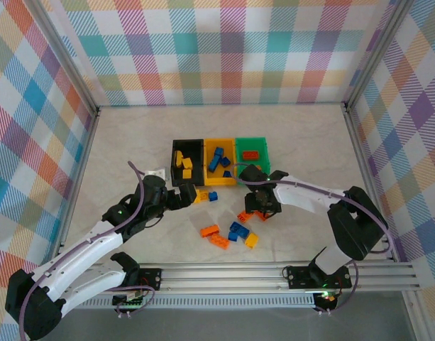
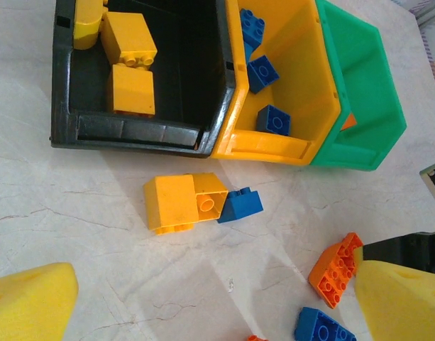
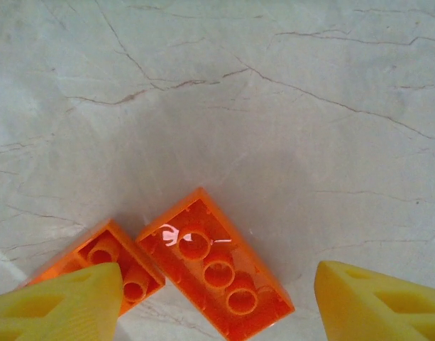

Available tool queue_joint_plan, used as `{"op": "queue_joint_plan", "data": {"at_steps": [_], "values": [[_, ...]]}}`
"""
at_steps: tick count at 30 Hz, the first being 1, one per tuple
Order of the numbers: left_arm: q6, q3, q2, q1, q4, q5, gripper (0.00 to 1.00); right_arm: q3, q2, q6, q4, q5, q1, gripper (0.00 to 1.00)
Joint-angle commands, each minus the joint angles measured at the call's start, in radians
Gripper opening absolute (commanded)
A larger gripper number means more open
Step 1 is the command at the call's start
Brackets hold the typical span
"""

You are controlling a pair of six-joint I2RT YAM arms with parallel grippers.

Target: Sort the legos into containers by color

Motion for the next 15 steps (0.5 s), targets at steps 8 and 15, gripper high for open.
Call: {"op": "queue_joint_plan", "data": {"at_steps": [8,15], "values": [[0.021,-0.012,0.009,-0.007,-0.008,-0.015,1.00,-0.063,-0.152,-0.024,-0.089,-0.001,-0.003,0.72],[0.018,-0.012,0.023,-0.006,-0.010,-0.025,1.00,-0.086,-0.114,-0.055,-0.079,-0.060,0.008,0.79]]}}
